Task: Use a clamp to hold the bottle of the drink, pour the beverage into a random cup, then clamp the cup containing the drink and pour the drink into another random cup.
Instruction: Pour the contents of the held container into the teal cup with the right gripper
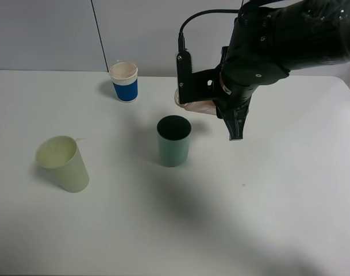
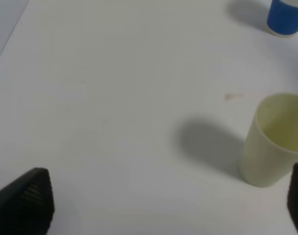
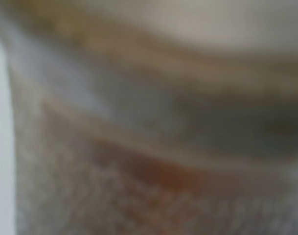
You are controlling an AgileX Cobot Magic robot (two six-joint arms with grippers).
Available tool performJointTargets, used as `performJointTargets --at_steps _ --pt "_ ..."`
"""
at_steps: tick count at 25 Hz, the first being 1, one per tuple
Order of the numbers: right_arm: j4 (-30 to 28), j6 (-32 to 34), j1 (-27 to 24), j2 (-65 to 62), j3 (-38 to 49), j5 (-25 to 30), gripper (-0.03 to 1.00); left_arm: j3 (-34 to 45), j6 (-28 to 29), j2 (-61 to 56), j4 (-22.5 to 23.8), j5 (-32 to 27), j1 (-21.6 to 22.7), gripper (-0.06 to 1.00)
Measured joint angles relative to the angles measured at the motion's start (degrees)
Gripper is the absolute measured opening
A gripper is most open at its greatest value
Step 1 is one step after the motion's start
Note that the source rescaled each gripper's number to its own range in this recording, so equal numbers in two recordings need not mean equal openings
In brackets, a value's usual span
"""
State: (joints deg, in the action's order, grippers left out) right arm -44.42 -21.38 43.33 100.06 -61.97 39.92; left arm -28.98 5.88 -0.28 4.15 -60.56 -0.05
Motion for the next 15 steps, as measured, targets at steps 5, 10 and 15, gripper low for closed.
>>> performJointTargets --at_steps 5,10,15 --pt "-0.38 -0.95 0.00 0.00 0.48 0.03 0.01 0.00 0.00 0.00 0.00 0.00 0.00 0.88" --pt "-2.42 -1.34 0.00 0.00 0.48 0.30 0.01 0.00 0.00 0.00 0.00 0.00 0.00 0.88" --pt "-4.42 -1.40 0.62 0.00 0.48 1.08 0.01 0.00 0.00 0.00 0.00 0.00 0.00 0.88"
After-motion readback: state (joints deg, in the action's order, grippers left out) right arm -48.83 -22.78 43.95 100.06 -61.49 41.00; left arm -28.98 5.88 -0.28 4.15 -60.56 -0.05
